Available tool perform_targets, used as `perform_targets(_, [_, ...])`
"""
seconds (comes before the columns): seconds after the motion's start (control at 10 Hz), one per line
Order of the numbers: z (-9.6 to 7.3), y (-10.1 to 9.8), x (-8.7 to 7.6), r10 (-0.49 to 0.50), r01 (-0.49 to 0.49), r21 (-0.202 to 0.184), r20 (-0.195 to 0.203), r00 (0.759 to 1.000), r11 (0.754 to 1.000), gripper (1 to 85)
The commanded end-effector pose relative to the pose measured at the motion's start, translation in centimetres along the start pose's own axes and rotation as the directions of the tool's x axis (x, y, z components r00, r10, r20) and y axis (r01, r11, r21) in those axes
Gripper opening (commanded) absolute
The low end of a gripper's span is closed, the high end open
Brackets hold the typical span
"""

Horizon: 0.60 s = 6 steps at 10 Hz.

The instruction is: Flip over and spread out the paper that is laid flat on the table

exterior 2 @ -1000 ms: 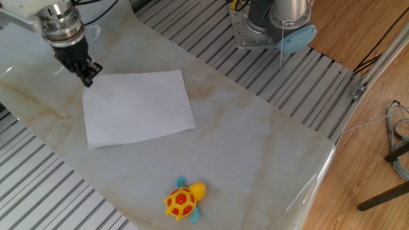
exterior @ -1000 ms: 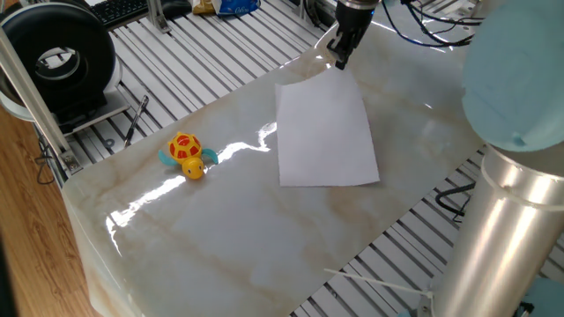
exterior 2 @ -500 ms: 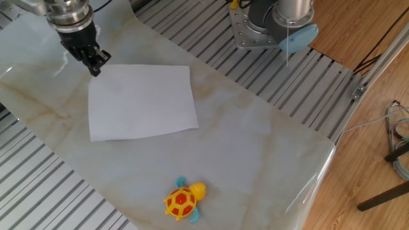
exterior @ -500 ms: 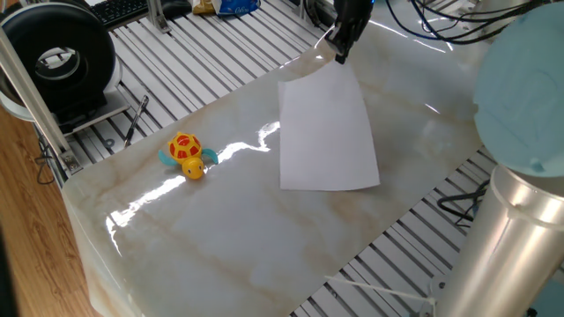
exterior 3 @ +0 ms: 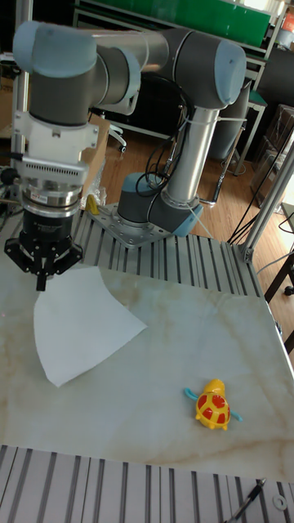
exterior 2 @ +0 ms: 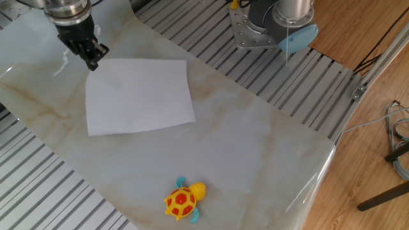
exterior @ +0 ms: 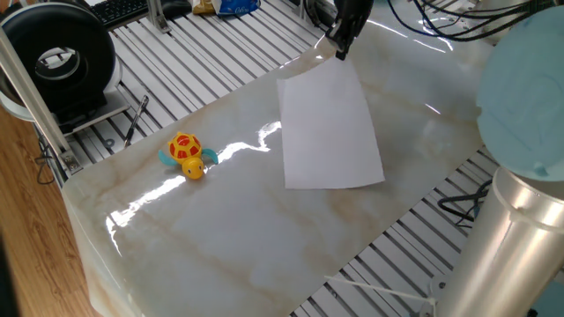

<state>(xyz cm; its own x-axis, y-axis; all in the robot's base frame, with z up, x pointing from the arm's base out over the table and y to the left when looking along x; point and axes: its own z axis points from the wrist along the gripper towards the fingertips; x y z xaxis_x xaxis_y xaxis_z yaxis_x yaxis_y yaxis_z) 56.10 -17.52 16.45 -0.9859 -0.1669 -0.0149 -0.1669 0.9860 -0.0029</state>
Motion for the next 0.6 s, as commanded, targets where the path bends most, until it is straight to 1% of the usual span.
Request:
perform_targets(0.0, [-3.5,1.0,1.6,0.007,-0.007,0.001,-0.025,1.000,1.000,1.0])
perform_targets(0.1, [-3.9,1.9,1.3,0.017,-0.017,-0.010,-0.016,1.000,1.000,1.0])
perform_targets(0.3, [-3.9,2.0,-0.4,0.003,-0.003,-0.015,0.050,0.999,1.000,1.0])
perform_targets(0.4, [-4.0,1.8,-1.5,-0.013,0.014,-0.004,0.095,0.995,1.000,1.0])
perform_targets(0.5, [-2.3,1.2,-2.2,-0.028,0.029,-0.005,0.128,0.991,1.000,1.0])
